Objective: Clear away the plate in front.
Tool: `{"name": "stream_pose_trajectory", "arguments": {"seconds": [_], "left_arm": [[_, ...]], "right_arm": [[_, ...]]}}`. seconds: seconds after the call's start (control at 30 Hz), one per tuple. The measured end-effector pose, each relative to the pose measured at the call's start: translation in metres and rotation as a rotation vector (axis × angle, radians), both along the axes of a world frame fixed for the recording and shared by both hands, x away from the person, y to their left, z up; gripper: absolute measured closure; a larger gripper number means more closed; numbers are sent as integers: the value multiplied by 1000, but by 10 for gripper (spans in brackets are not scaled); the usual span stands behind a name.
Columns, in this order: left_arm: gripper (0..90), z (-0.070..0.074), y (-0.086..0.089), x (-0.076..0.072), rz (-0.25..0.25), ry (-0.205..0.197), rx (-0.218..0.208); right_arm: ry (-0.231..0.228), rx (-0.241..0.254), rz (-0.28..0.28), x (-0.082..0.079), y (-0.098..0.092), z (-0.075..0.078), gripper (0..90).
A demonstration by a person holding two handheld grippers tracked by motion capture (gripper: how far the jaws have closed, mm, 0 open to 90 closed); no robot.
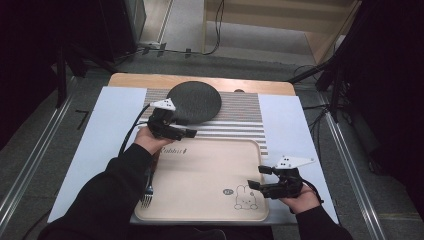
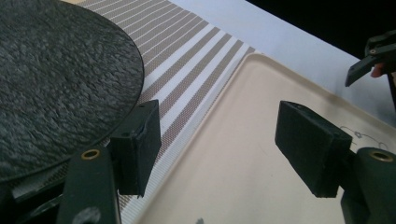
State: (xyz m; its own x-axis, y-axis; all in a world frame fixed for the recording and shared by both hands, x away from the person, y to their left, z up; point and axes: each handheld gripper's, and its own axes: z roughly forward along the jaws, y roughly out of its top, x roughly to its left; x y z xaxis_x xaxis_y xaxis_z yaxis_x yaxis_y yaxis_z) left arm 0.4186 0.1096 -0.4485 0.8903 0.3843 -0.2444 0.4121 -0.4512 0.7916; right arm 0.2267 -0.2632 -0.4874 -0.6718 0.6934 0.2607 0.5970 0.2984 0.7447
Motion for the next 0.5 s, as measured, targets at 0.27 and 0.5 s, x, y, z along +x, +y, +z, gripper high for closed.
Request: {"name": "stream_pose_trajectory", "arguments": {"seconds": [0.27, 0.5], "left_arm": [[316, 5, -20, 20, -31, -46, 46], [315, 3, -34, 36, -32, -59, 65]], "right_arm": [[-1, -1, 4, -1, 0, 0, 250], [-1, -1, 7, -1, 0, 0, 250]]}}
